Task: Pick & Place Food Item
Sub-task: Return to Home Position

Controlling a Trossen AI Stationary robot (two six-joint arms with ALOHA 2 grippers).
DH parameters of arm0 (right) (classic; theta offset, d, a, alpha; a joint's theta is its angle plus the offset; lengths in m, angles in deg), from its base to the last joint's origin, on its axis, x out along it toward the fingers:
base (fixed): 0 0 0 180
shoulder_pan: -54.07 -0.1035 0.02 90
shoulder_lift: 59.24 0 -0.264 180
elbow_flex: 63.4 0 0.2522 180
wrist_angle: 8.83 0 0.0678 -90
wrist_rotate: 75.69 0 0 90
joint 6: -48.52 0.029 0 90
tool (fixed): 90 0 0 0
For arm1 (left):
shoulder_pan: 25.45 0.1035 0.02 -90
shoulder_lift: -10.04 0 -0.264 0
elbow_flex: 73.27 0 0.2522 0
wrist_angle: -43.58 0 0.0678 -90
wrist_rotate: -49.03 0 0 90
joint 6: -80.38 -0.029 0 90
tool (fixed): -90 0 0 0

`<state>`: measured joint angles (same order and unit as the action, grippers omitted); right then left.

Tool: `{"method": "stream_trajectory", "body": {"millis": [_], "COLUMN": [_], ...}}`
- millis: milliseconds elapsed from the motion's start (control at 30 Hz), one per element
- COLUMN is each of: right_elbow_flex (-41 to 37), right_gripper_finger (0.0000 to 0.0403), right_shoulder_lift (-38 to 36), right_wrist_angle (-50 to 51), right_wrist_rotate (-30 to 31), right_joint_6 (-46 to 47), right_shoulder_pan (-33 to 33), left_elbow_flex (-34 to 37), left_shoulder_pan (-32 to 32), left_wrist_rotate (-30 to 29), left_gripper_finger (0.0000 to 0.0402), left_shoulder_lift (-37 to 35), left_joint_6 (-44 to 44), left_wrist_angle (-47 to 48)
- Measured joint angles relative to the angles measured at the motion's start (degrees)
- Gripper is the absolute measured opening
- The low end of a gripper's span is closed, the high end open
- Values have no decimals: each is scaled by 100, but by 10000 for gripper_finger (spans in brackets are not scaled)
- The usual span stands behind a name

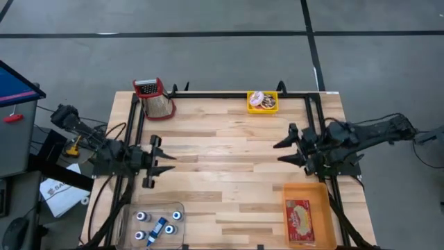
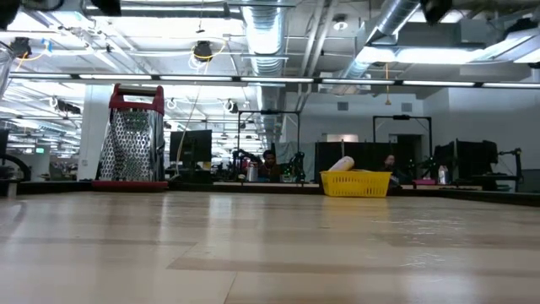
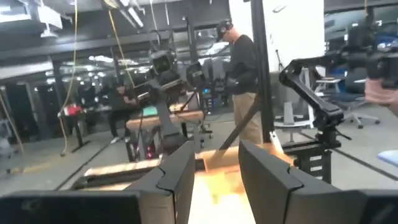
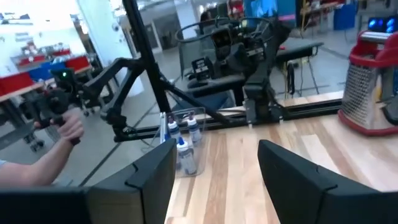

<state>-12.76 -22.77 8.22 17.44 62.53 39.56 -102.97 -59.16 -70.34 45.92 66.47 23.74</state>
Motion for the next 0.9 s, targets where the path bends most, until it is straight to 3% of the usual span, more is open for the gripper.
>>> {"method": "stream_trajectory", "body": {"millis": [100,267,400,500,700,900], "right_elbow_flex": [-837,-1796,-2353,-2640,-2880,-3021], "right_gripper_finger": [219,219,219,219,219,219], "right_shoulder_lift": [-323,-637,-739,-738,-720,-719], "right_wrist_angle": [-737,-1477,-2118,-2369,-2458,-2611], "right_wrist_rotate": [24,-5,-99,-167,-309,-518], "right_joint_6": [-75,-98,-96,-96,-279,-651], "right_shoulder_pan": [-1,218,338,327,328,406], "left_elbow_flex": [293,893,1322,1556,1554,1554], "left_shoulder_pan": [739,2281,3333,3751,3885,3883], "left_wrist_rotate": [688,2572,3433,4013,4000,3007], "left_gripper_finger": [120,120,120,120,120,120], "left_shoulder_lift": [-206,-494,-865,-1240,-2055,-2638], "left_joint_6": [440,1220,1769,2033,1863,1395], "left_wrist_angle": [249,-60,-134,23,1294,1742]}}
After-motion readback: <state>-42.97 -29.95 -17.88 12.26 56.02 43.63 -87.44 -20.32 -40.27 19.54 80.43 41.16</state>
